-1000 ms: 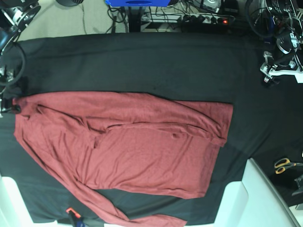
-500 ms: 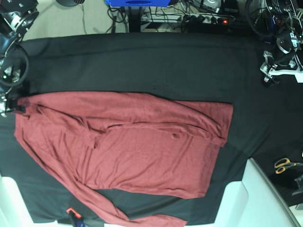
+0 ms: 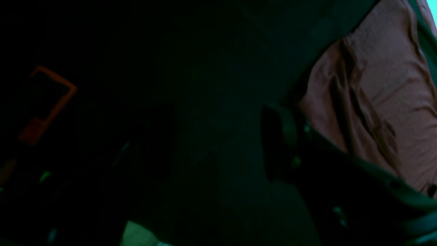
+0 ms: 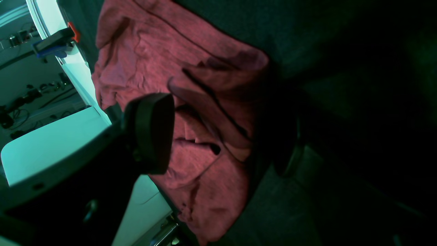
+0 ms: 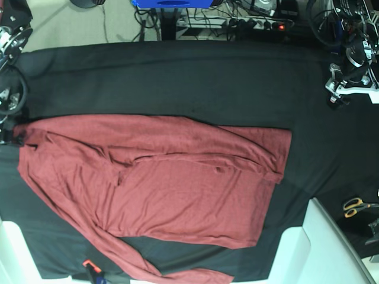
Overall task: Fold the T-shirt properly
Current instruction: 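Grasp the shirt's shoulder corner with the right gripper, then move the left gripper to the opposite shoulder corner and grasp it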
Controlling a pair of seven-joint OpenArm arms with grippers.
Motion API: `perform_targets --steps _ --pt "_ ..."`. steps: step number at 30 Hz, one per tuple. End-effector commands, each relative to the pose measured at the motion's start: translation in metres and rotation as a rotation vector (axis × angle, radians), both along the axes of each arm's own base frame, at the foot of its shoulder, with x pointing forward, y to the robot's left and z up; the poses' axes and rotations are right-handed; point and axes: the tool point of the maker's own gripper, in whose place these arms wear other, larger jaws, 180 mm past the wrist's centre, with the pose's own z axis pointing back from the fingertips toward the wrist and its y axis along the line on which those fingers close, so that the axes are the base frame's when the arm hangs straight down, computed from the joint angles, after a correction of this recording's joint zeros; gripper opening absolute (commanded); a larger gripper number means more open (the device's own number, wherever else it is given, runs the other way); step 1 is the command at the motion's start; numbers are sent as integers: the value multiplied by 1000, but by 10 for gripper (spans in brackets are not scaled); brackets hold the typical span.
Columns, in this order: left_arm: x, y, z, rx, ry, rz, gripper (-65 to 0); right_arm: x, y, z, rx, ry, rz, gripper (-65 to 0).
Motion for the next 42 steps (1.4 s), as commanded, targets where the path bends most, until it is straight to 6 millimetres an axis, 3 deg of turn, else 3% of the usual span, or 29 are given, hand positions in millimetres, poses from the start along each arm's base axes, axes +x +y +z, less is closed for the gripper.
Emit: perform_targets --steps 1,3,7,10,16,20,21,25,33,38,42 --pt "6 7 13 29 -35 -5 -267 0 -13 4 -39 14 -11 -269" --pt "7 6 12 28 -36 -8 -267 1 -12 3 -37 14 -10 -365" --pt "6 5 10 20 -32 -6 -265 0 -12 3 -35 17 -9 -650" --pt "1 6 -2 -1 -9 9 -257 -2 -11 1 -30 24 -12 -621" --pt "22 -16 -14 -57 -58 -91 -235 -3 -4 -3 -13 25 -14 -645" --pt "36 -37 -14 -95 -120 -149 -13 -2 -1 -4 -11 26 -9 -645" --pt "37 -39 -14 -98 -128 -161 0 -2 0 -4 -9 26 -8 -645" --pt "50 -47 -17 -124 -148 -155 0 -4 4 -4 13 29 6 -645" --pt "93 -90 -33 -227 -164 -205 0 -4 5 -4 19 28 9 -645" --pt "102 -99 -54 -300 -136 -163 0 -4 4 -4 18 27 8 -645" --pt "109 -99 -58 -310 -144 -143 0 -5 5 -3 24 28 13 -645"
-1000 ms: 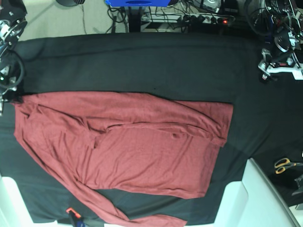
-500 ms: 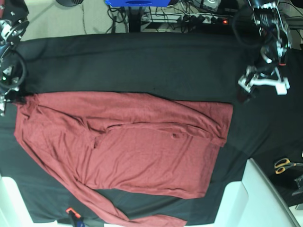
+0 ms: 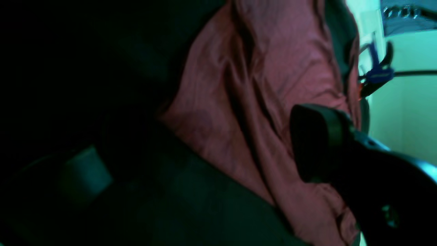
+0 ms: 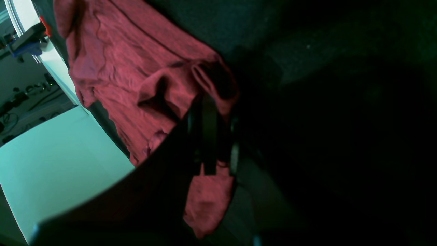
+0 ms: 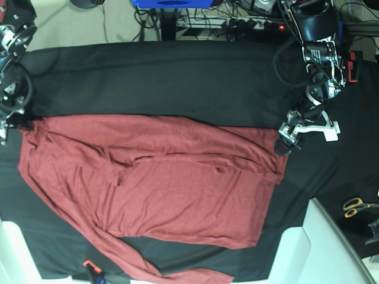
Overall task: Fold the T-shirt properly
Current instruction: 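Move the left gripper to the opposite shoulder corner and grasp it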
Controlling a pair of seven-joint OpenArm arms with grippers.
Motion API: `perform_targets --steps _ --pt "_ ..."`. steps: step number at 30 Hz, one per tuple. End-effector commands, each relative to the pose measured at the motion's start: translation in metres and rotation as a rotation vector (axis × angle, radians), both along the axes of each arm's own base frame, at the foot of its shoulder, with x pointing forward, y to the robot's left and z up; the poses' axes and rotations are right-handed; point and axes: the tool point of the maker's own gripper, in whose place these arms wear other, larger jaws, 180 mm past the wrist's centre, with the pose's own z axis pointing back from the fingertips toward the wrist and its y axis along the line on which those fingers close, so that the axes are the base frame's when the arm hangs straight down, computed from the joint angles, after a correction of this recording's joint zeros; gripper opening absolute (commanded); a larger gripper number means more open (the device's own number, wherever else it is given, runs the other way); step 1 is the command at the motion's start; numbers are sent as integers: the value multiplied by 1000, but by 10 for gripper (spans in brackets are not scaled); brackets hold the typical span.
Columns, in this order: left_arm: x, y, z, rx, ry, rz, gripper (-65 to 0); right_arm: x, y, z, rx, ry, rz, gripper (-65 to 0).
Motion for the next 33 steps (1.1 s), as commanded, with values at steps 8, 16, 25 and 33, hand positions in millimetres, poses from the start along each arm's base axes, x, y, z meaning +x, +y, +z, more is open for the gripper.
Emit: perform_targets --steps 8,16,25,33 --pt "16 -6 6 -4 -12 -5 -169 6 -11 10 -18 -20 -3 -645" --pt "31 -11 -2 -53 6 9 -193 6 -10 10 -13 -20 -1 -645" --pt "29 -10 -6 -61 17 18 -202 6 -10 10 -13 -20 -1 -645" --pt "32 -11 -5 -57 13 12 -571 7 -9 10 -12 -22 0 -645"
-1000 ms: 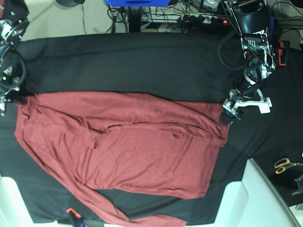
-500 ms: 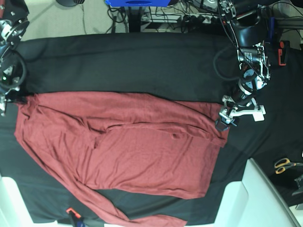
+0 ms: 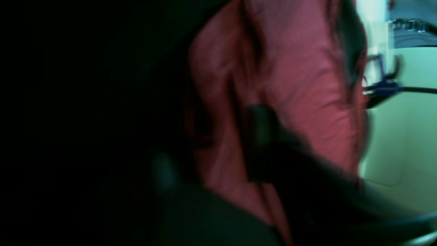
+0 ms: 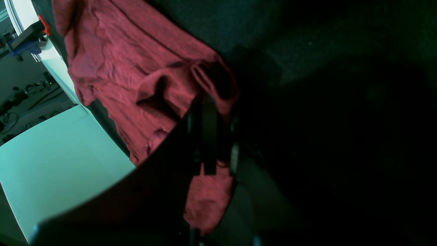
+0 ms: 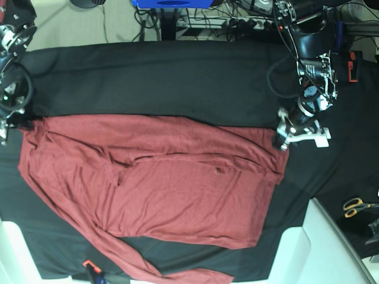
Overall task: Fold the T-shirt properly
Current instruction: 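Move the left gripper to the opposite shoulder corner and grasp it, then pull both shoulder corners apart and away from the hem to stretch the shirt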
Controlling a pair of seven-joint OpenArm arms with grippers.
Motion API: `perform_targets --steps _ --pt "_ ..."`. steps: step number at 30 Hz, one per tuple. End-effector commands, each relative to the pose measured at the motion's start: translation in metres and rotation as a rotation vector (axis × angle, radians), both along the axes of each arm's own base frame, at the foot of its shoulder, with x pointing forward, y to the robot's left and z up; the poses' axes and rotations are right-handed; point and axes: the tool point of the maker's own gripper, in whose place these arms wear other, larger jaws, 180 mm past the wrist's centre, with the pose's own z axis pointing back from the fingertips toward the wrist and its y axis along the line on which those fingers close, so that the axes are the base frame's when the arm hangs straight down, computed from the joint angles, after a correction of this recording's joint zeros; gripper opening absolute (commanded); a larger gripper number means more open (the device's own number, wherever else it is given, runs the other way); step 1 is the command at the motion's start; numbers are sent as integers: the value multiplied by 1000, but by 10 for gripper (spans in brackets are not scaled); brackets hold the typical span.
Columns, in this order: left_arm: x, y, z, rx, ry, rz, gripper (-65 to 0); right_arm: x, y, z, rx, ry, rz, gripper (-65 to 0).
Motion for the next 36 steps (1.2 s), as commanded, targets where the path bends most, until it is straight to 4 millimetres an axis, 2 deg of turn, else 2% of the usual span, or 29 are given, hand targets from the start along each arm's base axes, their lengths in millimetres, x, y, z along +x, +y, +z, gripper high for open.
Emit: perform_targets --steps 1,9,11,17,21,26,30,36 --pt "11 3 12 4 -48 2 -650 7 -11 10 -17 -22 -4 -645" --pt "11 7 17 21 -54 -5 -650 9 -16 16 -40 -37 1 -648" --pt "2 13 14 32 -28 17 -650 6 -22 20 -71 -43 2 -648" --pt "-14 25 28 95 -26 40 -650 8 -36 37 -141 -76 9 -648" --pt "-23 20 27 83 1 -2 -650 11 -33 44 -132 -89 42 -648" --pt "-21 15 40 91 -15 -40 -650 14 -34 50 -144 -101 50 -648" --pt "-23 16 48 111 -31 -48 -650 8 -36 48 -146 -90 51 -648" --pt "-43 17 37 112 25 -75 -650 -15 -35 42 -77 -115 -9 -648"
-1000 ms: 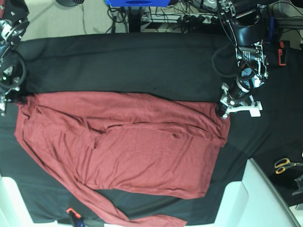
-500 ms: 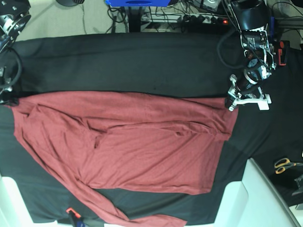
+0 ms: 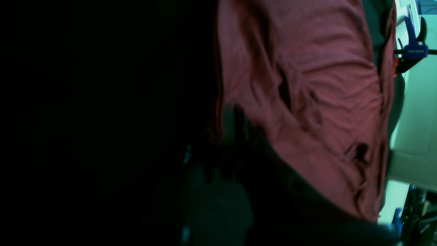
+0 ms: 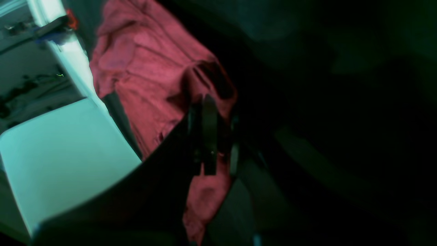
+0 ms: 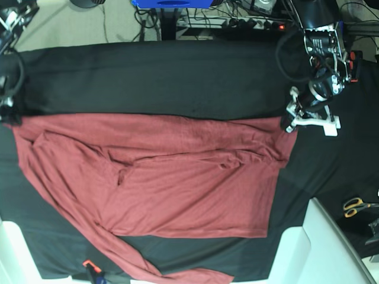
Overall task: Fold the T-shirt properly
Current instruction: 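Pull both shoulder corners apart and away from the hem to stretch the shirt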
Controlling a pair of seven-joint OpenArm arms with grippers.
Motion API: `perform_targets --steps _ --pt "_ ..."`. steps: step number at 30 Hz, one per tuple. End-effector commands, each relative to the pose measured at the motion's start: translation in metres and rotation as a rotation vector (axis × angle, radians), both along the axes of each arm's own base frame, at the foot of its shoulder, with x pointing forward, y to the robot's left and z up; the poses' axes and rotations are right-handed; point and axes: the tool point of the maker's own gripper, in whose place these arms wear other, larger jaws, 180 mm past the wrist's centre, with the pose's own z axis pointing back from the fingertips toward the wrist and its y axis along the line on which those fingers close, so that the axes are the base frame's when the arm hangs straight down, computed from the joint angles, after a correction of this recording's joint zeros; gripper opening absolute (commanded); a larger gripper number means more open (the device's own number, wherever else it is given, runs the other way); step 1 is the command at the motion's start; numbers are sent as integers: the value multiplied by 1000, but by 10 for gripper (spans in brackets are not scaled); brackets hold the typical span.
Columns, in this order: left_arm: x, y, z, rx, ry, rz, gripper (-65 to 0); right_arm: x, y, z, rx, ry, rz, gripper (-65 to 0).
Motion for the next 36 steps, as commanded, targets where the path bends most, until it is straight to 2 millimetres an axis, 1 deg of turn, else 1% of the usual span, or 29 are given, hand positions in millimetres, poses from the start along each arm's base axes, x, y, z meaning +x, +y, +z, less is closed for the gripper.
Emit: perform_targets --steps 1,4,6,7,9,12,15,17,22,24,25,28,30,31,33,34,35,36 --pt "4 8 10 15 -32 7 -650 5 -16 14 -32 -29 -8 -648" --pt "-3 9 10 31 -27 -1 -650 1 -22 19 -65 -27 2 -648" --pt "-6 9 17 48 -40 -11 -650 -1 -26 26 -97 -38 12 -648" --pt "-6 9 21 56 -49 -15 -650 2 -27 32 -109 -50 20 -648" --pt "-6 9 28 68 -67 -24 -650 3 -25 37 -106 -59 39 -648" --pt "-5 8 36 82 -86 -32 -650 2 -21 38 -93 -57 58 -648" --pt "-8 2 36 68 -61 -69 -650 2 -21 38 -93 -57 58 -648" --pt "-10 -1 38 67 -54 -83 -650 -4 -21 35 -93 -44 59 -648" --pt "-20 -1 33 70 -34 -86 -650 -10 -25 38 -120 -39 65 -648" --pt "-22 7 34 75 -34 -66 -650 -10 -28 45 -147 -49 77 -648" --pt "-23 12 36 78 -36 -53 -650 -12 -27 47 -149 -47 87 -648" --pt "-33 21 34 87 -21 -28 -650 -13 -25 48 -147 -48 100 -648" --pt "-33 25 40 105 -33 -24 -650 -13 -23 50 -130 -64 93 -648" --pt "-39 26 39 109 -25 -23 -650 -16 -23 48 -124 -62 90 -648" --pt "-44 27 43 125 -25 -33 -650 -19 -23 50 -110 -76 81 -648" --pt "-42 27 46 133 -32 -40 -650 -20 -23 51 -103 -82 77 -648" --pt "-48 28 44 138 -20 -44 -650 -21 -23 51 -99 -88 74 -648" --pt "-53 27 43 138 -12 -45 -650 -25 -24 50 -96 -82 72 -648"
